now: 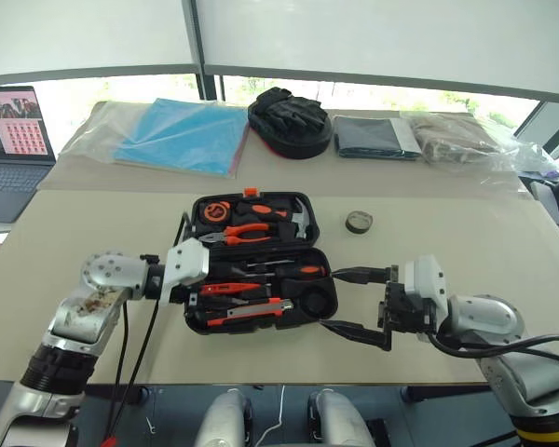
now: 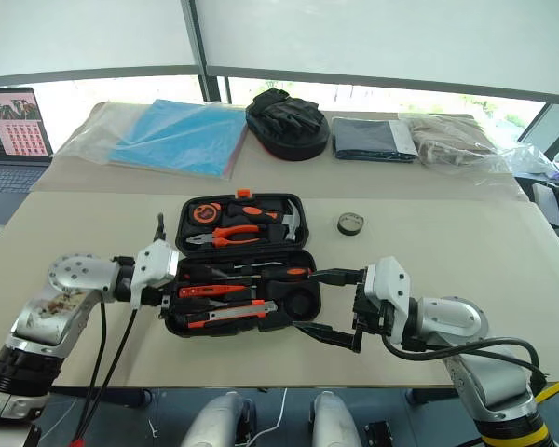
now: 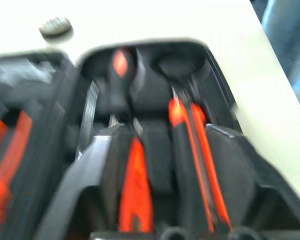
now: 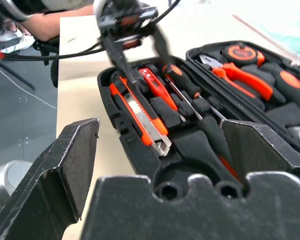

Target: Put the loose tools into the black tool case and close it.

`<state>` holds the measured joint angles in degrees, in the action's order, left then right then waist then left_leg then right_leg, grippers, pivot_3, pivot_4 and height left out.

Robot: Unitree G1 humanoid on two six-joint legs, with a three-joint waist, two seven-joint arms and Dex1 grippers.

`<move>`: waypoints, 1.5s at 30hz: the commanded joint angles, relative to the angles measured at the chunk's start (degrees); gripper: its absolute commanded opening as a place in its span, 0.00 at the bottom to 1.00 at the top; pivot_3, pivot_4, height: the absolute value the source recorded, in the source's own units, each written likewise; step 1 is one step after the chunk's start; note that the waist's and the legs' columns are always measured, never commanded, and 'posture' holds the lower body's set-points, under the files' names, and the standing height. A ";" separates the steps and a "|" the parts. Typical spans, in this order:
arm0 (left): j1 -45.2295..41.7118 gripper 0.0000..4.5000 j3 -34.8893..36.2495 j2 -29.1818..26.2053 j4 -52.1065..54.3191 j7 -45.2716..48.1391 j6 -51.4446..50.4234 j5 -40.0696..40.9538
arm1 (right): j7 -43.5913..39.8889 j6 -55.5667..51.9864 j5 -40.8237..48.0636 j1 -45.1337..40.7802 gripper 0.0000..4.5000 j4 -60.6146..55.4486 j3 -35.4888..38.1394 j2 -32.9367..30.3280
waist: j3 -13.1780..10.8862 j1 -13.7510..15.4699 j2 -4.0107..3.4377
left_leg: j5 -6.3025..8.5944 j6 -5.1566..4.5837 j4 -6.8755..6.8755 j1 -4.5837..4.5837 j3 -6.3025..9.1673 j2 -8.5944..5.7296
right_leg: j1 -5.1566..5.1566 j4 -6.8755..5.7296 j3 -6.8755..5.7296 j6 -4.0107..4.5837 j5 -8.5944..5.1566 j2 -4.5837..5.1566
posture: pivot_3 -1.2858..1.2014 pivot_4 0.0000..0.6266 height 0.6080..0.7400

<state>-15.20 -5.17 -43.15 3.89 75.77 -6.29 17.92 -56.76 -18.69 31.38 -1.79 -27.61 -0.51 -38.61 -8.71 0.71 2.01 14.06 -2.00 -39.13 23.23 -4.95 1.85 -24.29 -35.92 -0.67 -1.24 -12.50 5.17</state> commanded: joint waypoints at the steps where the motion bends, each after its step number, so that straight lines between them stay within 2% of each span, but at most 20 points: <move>1: 1.37 0.23 0.26 0.36 -2.14 0.44 6.99 -1.52 | -0.04 2.19 -0.57 0.12 1.00 -0.02 0.67 0.46 | 0.00 0.10 0.00 | 0.00 0.00 0.00 0.00 0.00 0.00 | 0.00 0.01 0.00 0.00 0.00 0.01 | 0.52 0.24 1.00; 4: 2.19 0.00 -1.19 0.62 -3.19 -0.05 9.38 -3.24 | -0.15 2.70 -0.91 0.24 1.00 0.41 0.67 0.74 | 0.00 0.21 0.00 | 0.00 0.00 -0.01 0.00 0.00 0.00 | 0.02 0.01 -0.02 -0.01 0.01 0.03 | 0.52 0.24 1.00; 10: 1.74 0.00 -3.58 1.45 -4.71 -1.44 11.03 -5.98 | -0.48 3.07 -1.04 0.03 1.00 0.95 0.56 1.05 | 0.01 0.35 -0.01 | 0.00 0.00 -0.01 -0.05 0.00 -0.01 | 0.07 0.00 -0.02 -0.02 0.02 0.04 | 0.52 0.24 1.00; 15: 2.38 0.00 -6.52 0.23 -3.90 -1.77 8.42 -8.71 | -0.55 3.46 -1.27 -0.21 1.00 1.45 0.28 1.32 | 0.06 0.49 -0.03 | 0.00 0.00 -0.01 -0.10 -0.01 -0.01 | 0.13 0.00 -0.01 -0.04 0.03 0.05 | 0.52 0.24 1.00; 19: 2.68 0.00 -10.90 -0.64 -3.05 -4.57 0.31 -13.96 | -0.34 3.60 -1.72 -0.46 1.00 1.72 -0.27 1.82 | 0.23 0.57 -0.16 | 0.00 0.00 -0.01 -0.18 -0.01 -0.02 | 0.19 0.00 0.00 -0.04 0.03 0.05 | 0.52 0.24 1.00; 22: 3.10 0.00 -13.78 -0.99 -0.33 -4.50 -7.50 -14.51 | -0.10 3.63 -2.02 -0.72 1.00 1.91 -0.42 2.23 | 0.79 0.77 -0.51 | 0.01 -0.01 -0.01 -0.29 -0.03 -0.03 | 0.29 0.02 0.01 -0.08 0.00 0.07 | 0.52 0.24 1.00; 23: 3.26 0.00 -14.44 -0.92 0.27 -4.02 -6.34 -14.63 | 0.01 3.61 -2.13 -0.94 1.00 2.01 -0.45 2.39 | 0.95 0.83 -0.61 | 0.02 -0.02 -0.01 -0.37 -0.04 -0.04 | 0.38 0.03 0.02 -0.13 -0.03 0.07 | 0.52 0.24 1.00; 30: 3.20 0.00 -9.44 2.47 0.64 -7.59 1.09 -11.62 | 0.11 3.90 -2.50 -1.29 1.00 2.79 0.20 2.62 | 1.12 1.57 -0.86 | 0.04 -0.02 0.12 -1.07 -0.06 -0.02 | 1.02 0.10 0.04 -0.15 -0.59 0.17 | 0.52 0.24 1.00; 34: 3.47 0.00 -4.91 3.72 0.86 -7.40 4.80 -6.95 | -0.18 4.21 -2.63 -1.10 1.00 3.39 0.86 2.36 | 1.08 1.48 -0.80 | 0.06 -0.06 0.12 -0.92 -0.07 -0.02 | 0.92 0.13 0.03 -0.14 -0.57 0.23 | 0.52 0.24 1.00; 37: 3.92 0.00 -2.57 4.40 2.99 -6.82 2.91 -2.20 | -0.35 4.41 -2.67 -1.03 1.00 3.74 0.89 2.29 | 1.01 1.28 -0.68 | 0.06 -0.07 0.13 -0.56 -0.12 0.01 | 0.49 0.06 0.07 0.30 -0.29 0.19 | 0.52 0.24 1.00; 39: 4.51 0.00 -2.68 3.98 4.21 -5.81 1.40 -0.49 | -0.43 4.60 -2.74 -1.01 1.00 3.98 0.76 2.33 | 0.98 1.08 -0.65 | 0.04 -0.06 0.09 -0.12 -0.10 0.04 | 0.02 -0.02 0.08 0.09 -0.06 0.08 | 0.52 0.24 1.00; 45: 6.99 0.00 -6.42 1.52 2.20 -6.77 1.74 -6.17 | -0.51 4.63 -2.65 -0.75 1.00 3.95 0.65 2.30 | 0.97 0.31 -0.64 | 0.04 -0.06 0.12 -0.10 -0.05 0.03 | 0.03 0.03 0.04 0.04 -0.07 0.02 | 0.52 0.24 1.00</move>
<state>-9.37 -9.98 -40.77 6.94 69.50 -4.74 14.87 -57.19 -15.36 28.22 -2.15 -22.78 -1.20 -36.18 -7.74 1.02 1.37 14.11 -2.07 -39.01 23.11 -5.00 1.88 -24.25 -35.88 -0.62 -1.20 -12.58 5.19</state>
